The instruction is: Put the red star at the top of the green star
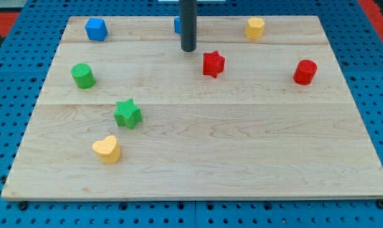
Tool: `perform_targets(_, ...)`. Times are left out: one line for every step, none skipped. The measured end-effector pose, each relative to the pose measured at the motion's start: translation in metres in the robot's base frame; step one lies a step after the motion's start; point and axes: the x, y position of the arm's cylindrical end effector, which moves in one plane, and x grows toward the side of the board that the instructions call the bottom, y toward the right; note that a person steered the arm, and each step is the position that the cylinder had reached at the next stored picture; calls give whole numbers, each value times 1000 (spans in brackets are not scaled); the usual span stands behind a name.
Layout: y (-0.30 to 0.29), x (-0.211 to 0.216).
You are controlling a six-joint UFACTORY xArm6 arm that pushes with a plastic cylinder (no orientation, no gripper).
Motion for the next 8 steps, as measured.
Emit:
perform_targets(0, -1)
perform_targets(8, 1)
perform_targets(44, 3)
perform_targets(56, 19)
perform_targets(60, 19)
perform_targets(56, 26)
perform_targets(19, 36)
perform_targets(-20, 35)
